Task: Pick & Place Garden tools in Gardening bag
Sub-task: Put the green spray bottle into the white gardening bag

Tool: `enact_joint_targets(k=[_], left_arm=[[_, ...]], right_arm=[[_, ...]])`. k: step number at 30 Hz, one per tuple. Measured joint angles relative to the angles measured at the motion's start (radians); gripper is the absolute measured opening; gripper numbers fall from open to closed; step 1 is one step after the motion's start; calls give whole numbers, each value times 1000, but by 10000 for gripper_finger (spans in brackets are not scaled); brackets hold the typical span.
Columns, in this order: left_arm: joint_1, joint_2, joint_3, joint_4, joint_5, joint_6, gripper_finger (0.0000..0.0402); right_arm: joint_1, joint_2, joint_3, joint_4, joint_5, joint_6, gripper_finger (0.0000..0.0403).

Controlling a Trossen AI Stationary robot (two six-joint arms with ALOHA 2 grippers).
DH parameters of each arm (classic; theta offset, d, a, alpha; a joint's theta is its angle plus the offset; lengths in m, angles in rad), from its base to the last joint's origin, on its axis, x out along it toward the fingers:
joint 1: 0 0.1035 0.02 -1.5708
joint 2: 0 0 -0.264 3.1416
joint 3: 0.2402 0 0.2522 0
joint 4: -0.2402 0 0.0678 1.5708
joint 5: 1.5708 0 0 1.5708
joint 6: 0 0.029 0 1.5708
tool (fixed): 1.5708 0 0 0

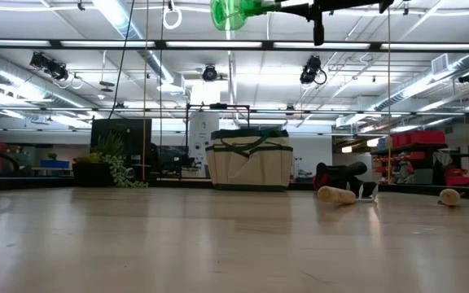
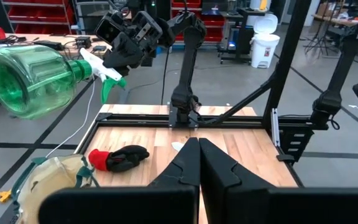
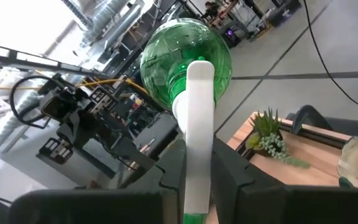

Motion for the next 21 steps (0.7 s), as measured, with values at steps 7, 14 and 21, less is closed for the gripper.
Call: enact_joint_targets(k=[7,14,21], left_arm=[[0,0,0,0,0,-4,2],[0,0,0,-1,0,-4,2],[0,0,0,-1,1,-3,2]], right_arm=[[2,0,0,-10,-1,32,50],[15,0,0,11,-3,-89,45],[15,0,0,13,-6,-187,44]])
